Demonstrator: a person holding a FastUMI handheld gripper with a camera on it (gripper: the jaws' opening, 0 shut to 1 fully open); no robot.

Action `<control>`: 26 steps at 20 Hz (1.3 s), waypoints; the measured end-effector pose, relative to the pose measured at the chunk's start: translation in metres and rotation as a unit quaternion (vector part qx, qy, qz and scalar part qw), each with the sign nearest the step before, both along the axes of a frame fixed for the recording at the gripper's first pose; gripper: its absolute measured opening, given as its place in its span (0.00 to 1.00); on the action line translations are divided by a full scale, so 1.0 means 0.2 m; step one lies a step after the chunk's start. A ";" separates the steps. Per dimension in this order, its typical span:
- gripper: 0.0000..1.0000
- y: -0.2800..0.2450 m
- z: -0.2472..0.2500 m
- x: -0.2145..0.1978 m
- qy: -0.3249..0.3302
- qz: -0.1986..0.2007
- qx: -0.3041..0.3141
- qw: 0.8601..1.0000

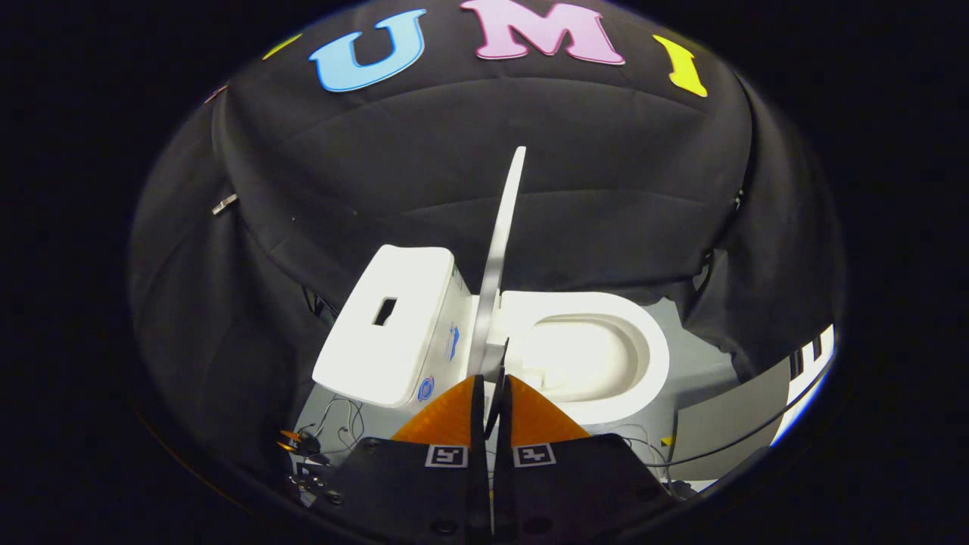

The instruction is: Open the toilet lid.

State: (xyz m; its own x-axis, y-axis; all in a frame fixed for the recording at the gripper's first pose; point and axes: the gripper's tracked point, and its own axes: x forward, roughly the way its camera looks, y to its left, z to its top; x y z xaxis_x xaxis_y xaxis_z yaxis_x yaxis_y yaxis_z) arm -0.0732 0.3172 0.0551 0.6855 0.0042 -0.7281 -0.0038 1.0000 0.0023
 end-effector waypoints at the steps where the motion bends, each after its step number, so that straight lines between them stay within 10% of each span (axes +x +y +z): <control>1: 0.07 0.04 0.00 0.00 -0.004 0.003 -0.008 1.000; 26: 0.18 0.71 -0.17 0.08 -0.029 0.016 -0.150 0.988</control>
